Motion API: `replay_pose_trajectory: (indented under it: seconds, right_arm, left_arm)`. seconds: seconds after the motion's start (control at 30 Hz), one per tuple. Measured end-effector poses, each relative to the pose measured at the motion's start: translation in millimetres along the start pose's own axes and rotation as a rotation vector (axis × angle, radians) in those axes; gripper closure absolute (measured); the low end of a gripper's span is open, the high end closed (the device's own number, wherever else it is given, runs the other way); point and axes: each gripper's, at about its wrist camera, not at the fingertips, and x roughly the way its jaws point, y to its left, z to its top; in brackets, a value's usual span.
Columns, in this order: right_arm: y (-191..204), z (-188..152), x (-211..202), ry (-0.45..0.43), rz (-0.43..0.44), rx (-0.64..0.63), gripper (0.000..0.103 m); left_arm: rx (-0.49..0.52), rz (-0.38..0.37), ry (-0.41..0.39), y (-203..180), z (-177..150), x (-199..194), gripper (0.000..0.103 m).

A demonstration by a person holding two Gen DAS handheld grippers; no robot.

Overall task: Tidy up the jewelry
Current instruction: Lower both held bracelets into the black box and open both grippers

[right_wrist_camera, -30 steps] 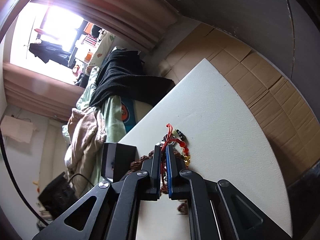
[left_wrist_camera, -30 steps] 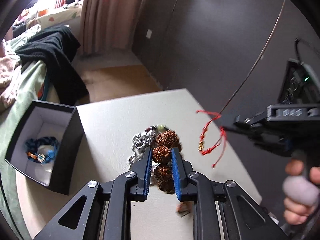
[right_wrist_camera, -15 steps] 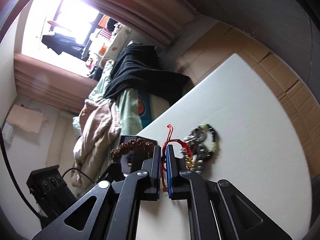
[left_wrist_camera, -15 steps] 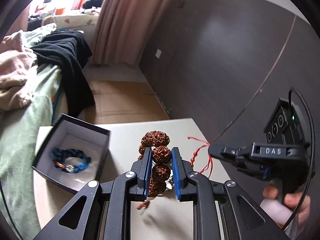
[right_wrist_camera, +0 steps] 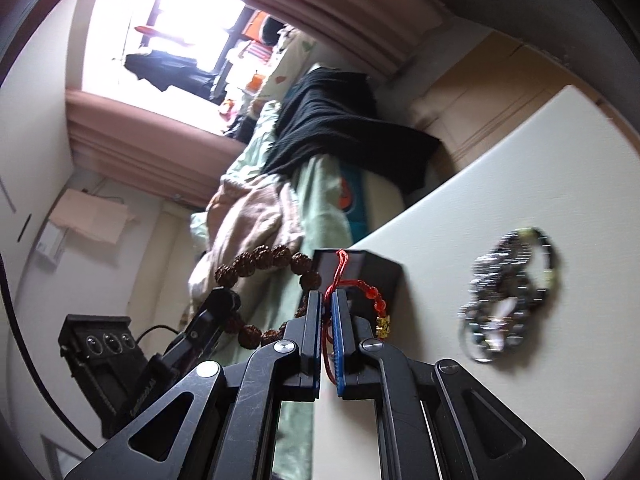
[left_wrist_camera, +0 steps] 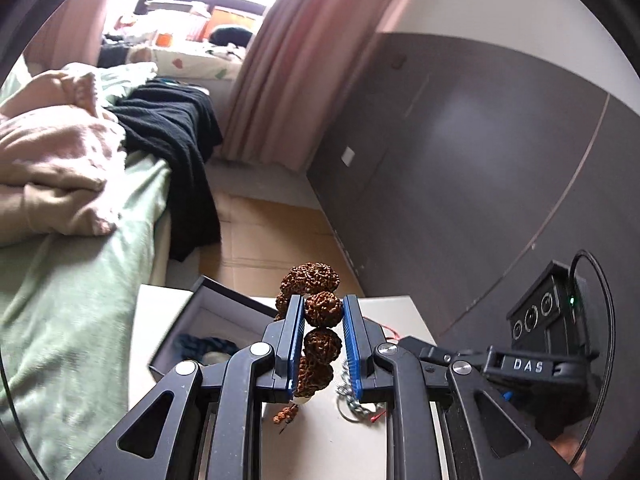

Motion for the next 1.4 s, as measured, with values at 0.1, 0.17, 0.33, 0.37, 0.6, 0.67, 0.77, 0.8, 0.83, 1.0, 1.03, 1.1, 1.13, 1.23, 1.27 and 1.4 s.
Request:
replay_pose_trajectory:
  seconds: [0.1, 0.17, 0.33, 0.37, 0.6, 0.67, 0.77, 0.8, 0.83, 1.0, 1.03, 1.1, 1.13, 1.23, 1.27, 1.4]
  right_arm:
    - [9, -1, 13, 0.009, 0.024, -0.009, 0.096]
    - [15, -3, 24, 0.019, 0.037, -0.019, 0.096]
    - [26, -8, 47, 0.045, 0.047, -0.037, 0.096]
    - [28, -9, 49, 0.049, 0.045, -0.04, 0.096]
    - [38, -8, 70, 0.079, 0.001, -0.082, 0.065]
    - [39, -9, 62, 0.033, -0.024, -0.104, 0.039]
    - [35, -7, 51, 0.015, -0.041, -0.101, 0.039]
    - [31, -6, 45, 0.005, -0.05, -0.084, 0.039]
    - [29, -5, 41, -0.004, -0.061, -0.076, 0.039]
    - [15, -4, 23, -0.024, -0.112, -0.044, 0.039]
    - [13, -5, 19, -0.026, -0.117, -0.04, 0.039]
    - [11, -4, 14, -0.03, -0.13, -0.045, 0.039]
    - [11, -4, 13, -0.031, -0.134, -0.047, 0.039]
    - [10, -3, 9, -0.029, -0.145, -0.05, 0.039]
    - [9, -2, 8, -0.029, -0.148, -0.047, 0.039]
    - [5, 1, 0, -0.037, -0.157, -0.034, 0.039]
  left_arm:
    - [-0.025, 0.021, -0.021, 13, 5, -6, 0.083]
    - [-0.042, 0.034, -0.031, 21, 8, -9, 0.083]
    - [-0.075, 0.069, -0.051, 39, 12, -15, 0.083]
    - [-0.084, 0.074, -0.055, 43, 13, -16, 0.083]
    - [-0.114, 0.09, -0.064, 58, 15, -22, 0.083]
    - [-0.112, 0.085, -0.059, 58, 14, -20, 0.083]
    - [-0.111, 0.079, -0.058, 56, 14, -18, 0.083]
    - [-0.106, 0.074, -0.059, 54, 14, -16, 0.083]
    - [-0.103, 0.068, -0.06, 53, 14, -14, 0.083]
    - [-0.11, 0.025, -0.068, 46, 18, -4, 0.083]
    - [-0.115, 0.015, -0.069, 45, 19, -2, 0.083]
    - [-0.12, 0.0, -0.066, 43, 20, 2, 0.083]
    - [-0.119, -0.012, -0.056, 41, 19, 6, 0.083]
    - [-0.12, 0.033, 0.003, 40, 15, 21, 0.082]
    - [-0.125, 0.056, 0.026, 42, 13, 26, 0.082]
    - [-0.163, 0.121, 0.083, 55, 6, 36, 0.067]
